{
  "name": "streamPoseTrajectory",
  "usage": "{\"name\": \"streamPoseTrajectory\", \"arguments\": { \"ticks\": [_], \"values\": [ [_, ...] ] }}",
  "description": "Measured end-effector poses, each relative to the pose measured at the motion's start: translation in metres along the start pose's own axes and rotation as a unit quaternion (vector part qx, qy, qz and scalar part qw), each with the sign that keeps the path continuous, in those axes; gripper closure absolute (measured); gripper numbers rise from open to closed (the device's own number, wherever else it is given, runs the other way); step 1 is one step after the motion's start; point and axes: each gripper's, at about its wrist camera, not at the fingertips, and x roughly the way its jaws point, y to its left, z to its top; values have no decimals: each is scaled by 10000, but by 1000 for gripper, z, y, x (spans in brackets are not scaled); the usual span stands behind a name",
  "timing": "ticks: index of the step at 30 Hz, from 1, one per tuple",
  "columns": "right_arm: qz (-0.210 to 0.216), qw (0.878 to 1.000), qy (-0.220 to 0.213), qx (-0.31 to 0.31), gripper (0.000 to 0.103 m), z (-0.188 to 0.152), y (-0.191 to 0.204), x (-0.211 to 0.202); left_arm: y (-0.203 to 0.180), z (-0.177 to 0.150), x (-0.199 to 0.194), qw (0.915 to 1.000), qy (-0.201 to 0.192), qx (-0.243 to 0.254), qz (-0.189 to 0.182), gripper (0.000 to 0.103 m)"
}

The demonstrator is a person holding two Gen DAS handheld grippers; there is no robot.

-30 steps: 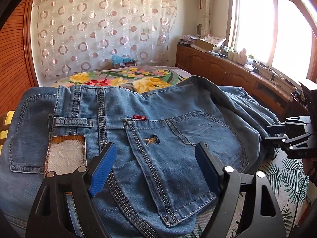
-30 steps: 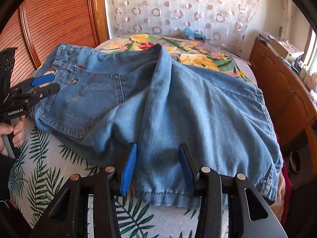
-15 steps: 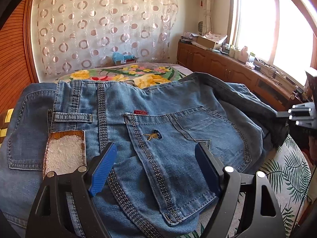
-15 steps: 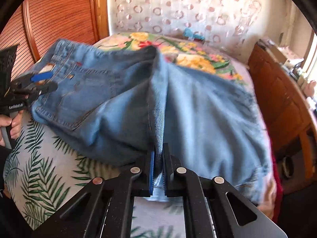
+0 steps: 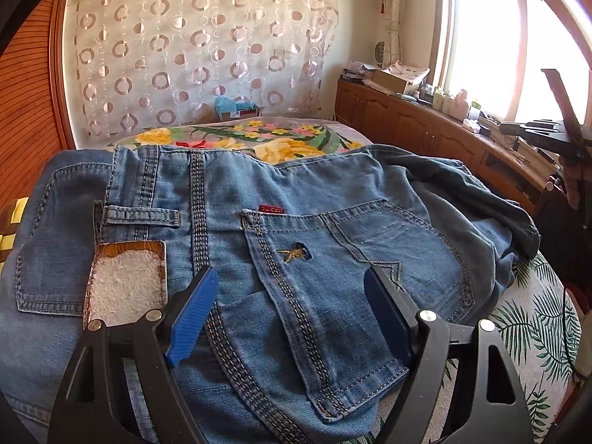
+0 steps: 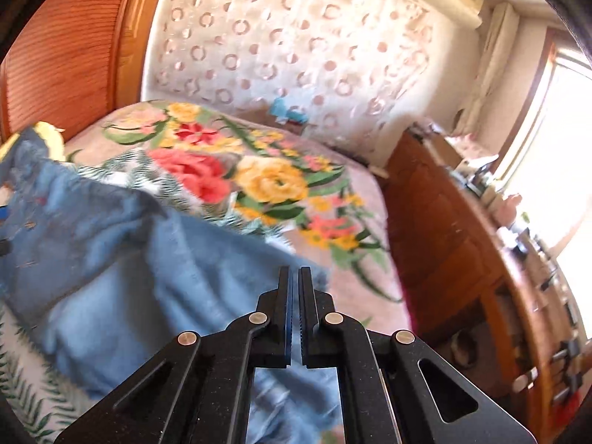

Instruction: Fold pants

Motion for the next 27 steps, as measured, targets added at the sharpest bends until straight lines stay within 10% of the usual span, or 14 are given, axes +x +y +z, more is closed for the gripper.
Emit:
{"name": "streamPoseTrajectory", "arguments": {
  "ticks": [9,16,27],
  "values": [
    [422,9969,496,446,101,-20,15,32,2,1,2,10000,28,-45,-3,21],
    [736,9894,838,933,55,-64,9,30,-8,-4,14,9993,295,118,-175,21],
    [1073,9740,1248,1558,53,-84,-27,21,-6,-6,18,9986,461,77,-255,21]
  ]
}}
